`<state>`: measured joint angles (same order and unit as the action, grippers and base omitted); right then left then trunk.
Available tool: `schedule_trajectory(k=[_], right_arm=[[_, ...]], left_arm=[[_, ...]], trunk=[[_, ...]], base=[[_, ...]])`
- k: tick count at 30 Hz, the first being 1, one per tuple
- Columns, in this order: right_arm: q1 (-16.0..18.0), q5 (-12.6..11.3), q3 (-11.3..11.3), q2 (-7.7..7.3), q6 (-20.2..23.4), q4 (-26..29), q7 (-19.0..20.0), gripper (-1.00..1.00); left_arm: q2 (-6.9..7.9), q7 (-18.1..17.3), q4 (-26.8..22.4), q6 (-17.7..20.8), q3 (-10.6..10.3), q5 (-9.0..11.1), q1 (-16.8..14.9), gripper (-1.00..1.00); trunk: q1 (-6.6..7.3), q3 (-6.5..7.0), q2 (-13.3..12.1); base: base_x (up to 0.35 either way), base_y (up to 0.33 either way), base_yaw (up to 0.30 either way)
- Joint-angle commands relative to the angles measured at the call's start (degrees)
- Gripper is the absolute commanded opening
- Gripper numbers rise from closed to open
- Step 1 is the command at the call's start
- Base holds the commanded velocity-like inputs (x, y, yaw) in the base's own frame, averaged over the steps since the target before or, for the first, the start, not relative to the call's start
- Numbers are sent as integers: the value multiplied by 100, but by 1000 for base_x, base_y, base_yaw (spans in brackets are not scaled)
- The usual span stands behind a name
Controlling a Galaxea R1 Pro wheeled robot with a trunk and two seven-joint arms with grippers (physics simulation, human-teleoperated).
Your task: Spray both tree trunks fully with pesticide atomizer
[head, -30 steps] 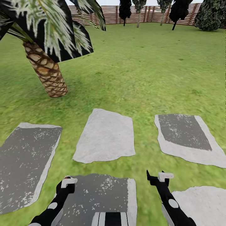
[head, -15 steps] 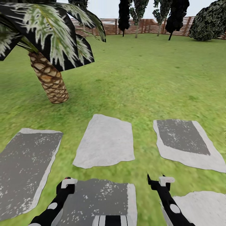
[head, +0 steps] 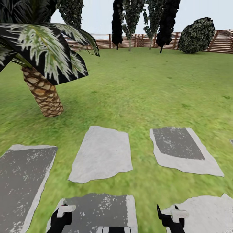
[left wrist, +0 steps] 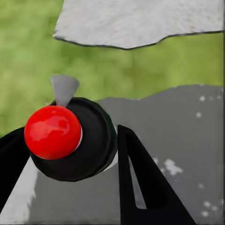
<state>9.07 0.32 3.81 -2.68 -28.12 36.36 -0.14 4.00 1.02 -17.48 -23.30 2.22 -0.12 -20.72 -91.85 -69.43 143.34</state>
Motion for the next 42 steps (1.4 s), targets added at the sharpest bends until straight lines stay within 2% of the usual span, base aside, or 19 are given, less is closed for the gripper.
schedule_trajectory(k=[1, 7, 13, 27, 42], right_arm=[[-6, 0, -1, 1, -11, -5, 1, 100], [-26, -4, -3, 4, -49, -127, -4, 100], [-28, -6, -2, 13, -45, -167, -5, 100], [-28, 2, -3, 31, -44, -182, 4, 100], [-28, 3, -3, 33, -44, -190, 5, 100]], left_arm=[[6, 0, -5, -1, -2, -3, 29, -100], [144, 3, -10, -1, 6, 40, 137, -100], [167, 3, 3, -5, 0, 118, 151, -100], [171, -5, -9, -21, -2, 126, 156, -100], [162, 3, 45, -15, -2, 126, 156, -100]], trunk=[[2, 31, -2], [18, 205, -10], [150, 351, -250], [457, 640, -812], [457, 720, -812]], base=[[0, 0, -179], [0, 0, -179], [0, 0, -159], [0, 0, -99], [0, 0, -207]])
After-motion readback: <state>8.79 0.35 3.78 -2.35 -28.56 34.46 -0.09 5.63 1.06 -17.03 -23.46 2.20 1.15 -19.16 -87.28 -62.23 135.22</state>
